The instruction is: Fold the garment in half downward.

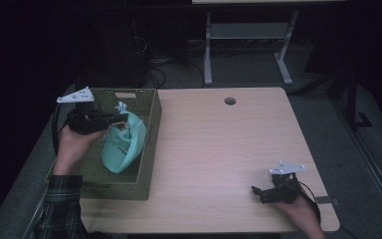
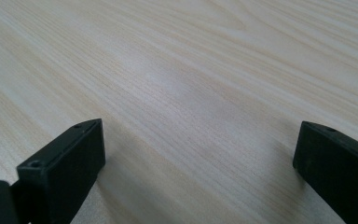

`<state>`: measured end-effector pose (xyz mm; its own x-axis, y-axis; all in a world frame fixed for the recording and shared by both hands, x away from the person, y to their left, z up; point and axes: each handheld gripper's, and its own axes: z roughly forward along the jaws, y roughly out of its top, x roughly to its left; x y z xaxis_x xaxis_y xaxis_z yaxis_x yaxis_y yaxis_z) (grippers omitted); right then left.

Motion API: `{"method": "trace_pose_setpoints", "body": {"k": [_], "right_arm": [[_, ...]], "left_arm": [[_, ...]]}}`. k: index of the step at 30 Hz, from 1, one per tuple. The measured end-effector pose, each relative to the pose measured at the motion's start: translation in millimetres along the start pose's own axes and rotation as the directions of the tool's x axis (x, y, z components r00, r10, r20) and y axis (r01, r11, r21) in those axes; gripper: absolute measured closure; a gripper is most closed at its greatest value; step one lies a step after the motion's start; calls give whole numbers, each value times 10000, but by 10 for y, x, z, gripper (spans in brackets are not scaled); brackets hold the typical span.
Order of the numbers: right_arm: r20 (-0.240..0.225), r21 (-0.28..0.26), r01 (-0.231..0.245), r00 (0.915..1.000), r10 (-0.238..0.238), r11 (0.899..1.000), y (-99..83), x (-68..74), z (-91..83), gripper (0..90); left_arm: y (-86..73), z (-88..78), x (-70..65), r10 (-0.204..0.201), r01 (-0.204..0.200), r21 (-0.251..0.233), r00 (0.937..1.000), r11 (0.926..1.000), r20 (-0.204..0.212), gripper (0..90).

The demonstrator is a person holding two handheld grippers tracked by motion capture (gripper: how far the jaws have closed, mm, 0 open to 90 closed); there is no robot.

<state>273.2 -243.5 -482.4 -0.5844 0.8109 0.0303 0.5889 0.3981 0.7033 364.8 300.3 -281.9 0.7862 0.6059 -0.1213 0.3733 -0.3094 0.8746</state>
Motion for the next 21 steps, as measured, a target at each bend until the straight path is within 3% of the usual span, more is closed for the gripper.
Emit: {"method": "trace_pose_setpoints", "body": {"k": [13,21], "right_arm": [[-2,-3,11,10000,-11,10000,0,-1,0,17],[5,2,-5,10000,5,10000,0,1,0,17]], "left_arm": [[390,65,-172,623,-597,-525,9968,9968,505,854],[601,256,-331,1075,-1013,-694,9899,9924,920,854]]}}
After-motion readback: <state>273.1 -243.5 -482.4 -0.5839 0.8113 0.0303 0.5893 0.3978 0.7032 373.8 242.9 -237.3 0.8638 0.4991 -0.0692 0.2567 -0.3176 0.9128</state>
